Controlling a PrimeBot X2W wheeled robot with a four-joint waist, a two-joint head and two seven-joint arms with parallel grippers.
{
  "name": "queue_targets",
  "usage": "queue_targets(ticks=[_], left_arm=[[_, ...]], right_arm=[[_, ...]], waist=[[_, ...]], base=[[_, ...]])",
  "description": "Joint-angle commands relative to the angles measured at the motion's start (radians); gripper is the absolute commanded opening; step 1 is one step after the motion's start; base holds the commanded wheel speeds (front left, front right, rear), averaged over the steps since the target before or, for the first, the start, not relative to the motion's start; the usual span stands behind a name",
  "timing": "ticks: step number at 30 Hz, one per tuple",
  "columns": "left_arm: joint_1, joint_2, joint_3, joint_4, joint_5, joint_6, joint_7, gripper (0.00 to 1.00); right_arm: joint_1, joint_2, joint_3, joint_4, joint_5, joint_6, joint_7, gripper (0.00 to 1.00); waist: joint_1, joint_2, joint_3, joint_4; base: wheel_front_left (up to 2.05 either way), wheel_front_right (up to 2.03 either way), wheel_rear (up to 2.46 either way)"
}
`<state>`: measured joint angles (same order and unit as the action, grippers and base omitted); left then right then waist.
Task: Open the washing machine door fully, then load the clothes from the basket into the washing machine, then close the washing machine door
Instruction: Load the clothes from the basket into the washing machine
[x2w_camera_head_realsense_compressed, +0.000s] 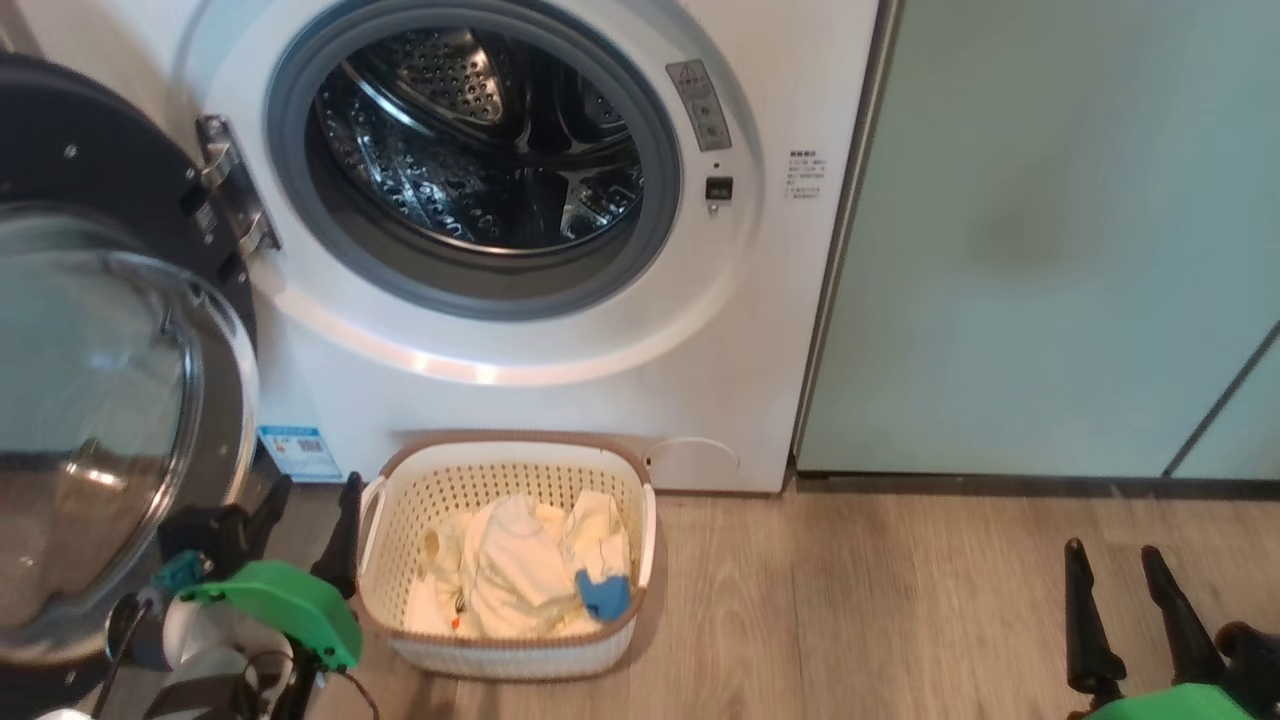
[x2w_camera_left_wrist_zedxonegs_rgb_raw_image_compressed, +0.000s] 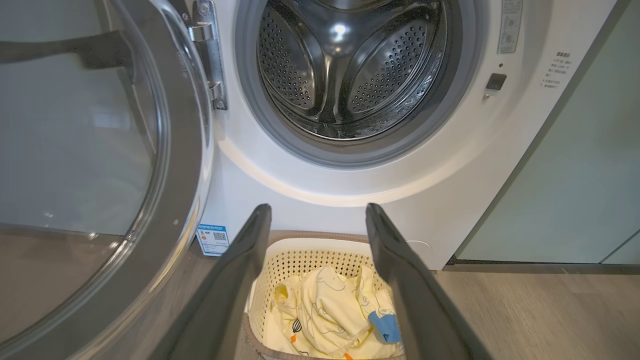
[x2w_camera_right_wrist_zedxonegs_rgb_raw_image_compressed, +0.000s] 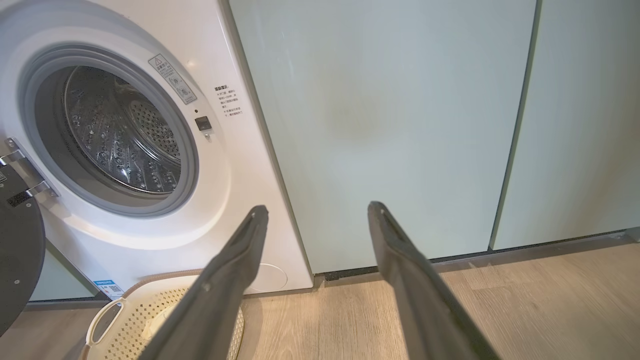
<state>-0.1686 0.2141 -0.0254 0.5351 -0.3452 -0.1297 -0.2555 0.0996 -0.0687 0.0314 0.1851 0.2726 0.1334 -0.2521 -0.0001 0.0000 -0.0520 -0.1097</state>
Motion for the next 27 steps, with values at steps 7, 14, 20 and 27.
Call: queue_targets(ticks=[7,14,20,27], left_arm=[[-0.077,0.032,0.043,-0.033,-0.023,-0.001,-0.006,1.0],[-0.072,0.018,0.051,-0.036,-0.014,-0.001,-0.006,1.0],[-0.068,0.012,0.05,-0.029,-0.008,-0.001,-0.006,1.0],[-0.071,0.005,0.07,-0.013,0.014,-0.001,-0.006,1.0]], right_arm=[[-0.032,-0.011,0.019,-0.029,-0.004,-0.003,-0.01,1.0],[-0.033,-0.011,0.015,-0.029,-0.005,-0.003,-0.01,1.0],[-0.034,-0.013,0.015,-0.03,-0.006,-0.003,-0.01,1.0],[-0.036,-0.014,0.013,-0.033,-0.007,-0.003,-0.01,1.0]], waist=[[0.0001,0.0,0.007,0.0],[0.0001,0.0,0.009,0.003],[0.0001,0.0,0.01,0.005],[0.0001,0.0,0.01,0.007]], base=[[2.04,-2.02,-0.02],[1.29,-1.29,0.0],[0.49,-0.49,0.0],[0.01,-0.01,0.0]])
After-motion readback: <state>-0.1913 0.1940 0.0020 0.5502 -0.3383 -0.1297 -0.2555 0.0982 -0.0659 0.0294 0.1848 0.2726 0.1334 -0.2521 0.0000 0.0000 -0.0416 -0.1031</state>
